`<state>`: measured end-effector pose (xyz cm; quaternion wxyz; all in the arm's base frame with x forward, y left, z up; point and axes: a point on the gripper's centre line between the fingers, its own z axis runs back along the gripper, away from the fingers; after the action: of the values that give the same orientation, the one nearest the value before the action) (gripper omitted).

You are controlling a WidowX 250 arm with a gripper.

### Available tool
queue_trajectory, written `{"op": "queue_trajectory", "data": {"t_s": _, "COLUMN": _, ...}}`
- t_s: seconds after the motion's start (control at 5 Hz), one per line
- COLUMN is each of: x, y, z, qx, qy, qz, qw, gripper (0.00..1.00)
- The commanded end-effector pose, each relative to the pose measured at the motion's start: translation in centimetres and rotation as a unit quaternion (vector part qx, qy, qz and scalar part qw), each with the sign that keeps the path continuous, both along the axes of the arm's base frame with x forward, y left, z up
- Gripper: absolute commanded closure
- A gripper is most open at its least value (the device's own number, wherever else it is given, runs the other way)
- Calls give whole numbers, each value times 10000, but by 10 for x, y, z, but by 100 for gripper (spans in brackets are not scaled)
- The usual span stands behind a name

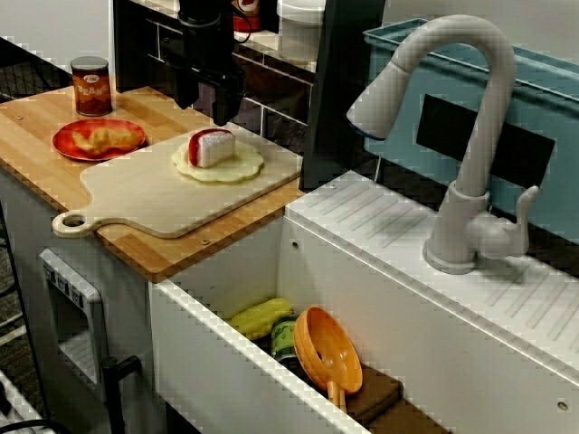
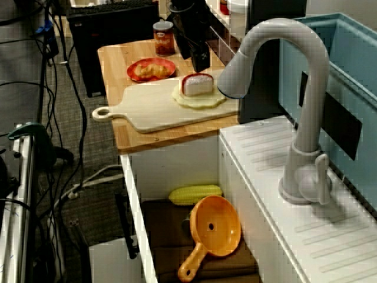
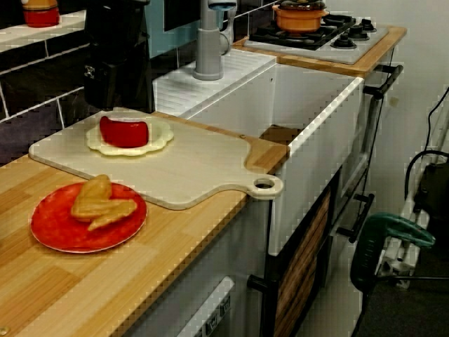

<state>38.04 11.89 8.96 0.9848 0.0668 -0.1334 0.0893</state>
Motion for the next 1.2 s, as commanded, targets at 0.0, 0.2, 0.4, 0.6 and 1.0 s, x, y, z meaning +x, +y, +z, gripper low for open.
{"op": "queue_trajectory", "data": {"t_s": 0.0, "x": 4, "y": 3, "z": 8, "qx": -56, "qy": -229, "qz": 219, "qw": 9995, "gripper": 0}}
{"op": "queue_trajectory", "data": {"t_s": 0.2, "x": 4, "y": -2, "z": 0, "qx": -6, "qy": -258, "qz": 269, "qw": 9993, "gripper": 0}}
{"op": "queue_trajectory", "data": {"t_s": 0.4, "x": 5, "y": -4, "z": -7, "qx": 25, "qy": -234, "qz": 314, "qw": 9992, "gripper": 0}}
{"op": "queue_trajectory", "data": {"t_s": 0.6, "x": 4, "y": -5, "z": -13, "qx": 63, "qy": -211, "qz": 307, "qw": 9993, "gripper": 0}}
{"op": "queue_trajectory", "data": {"t_s": 1.0, "x": -3, "y": -3, "z": -12, "qx": 70, "qy": -226, "qz": 334, "qw": 9992, "gripper": 100}}
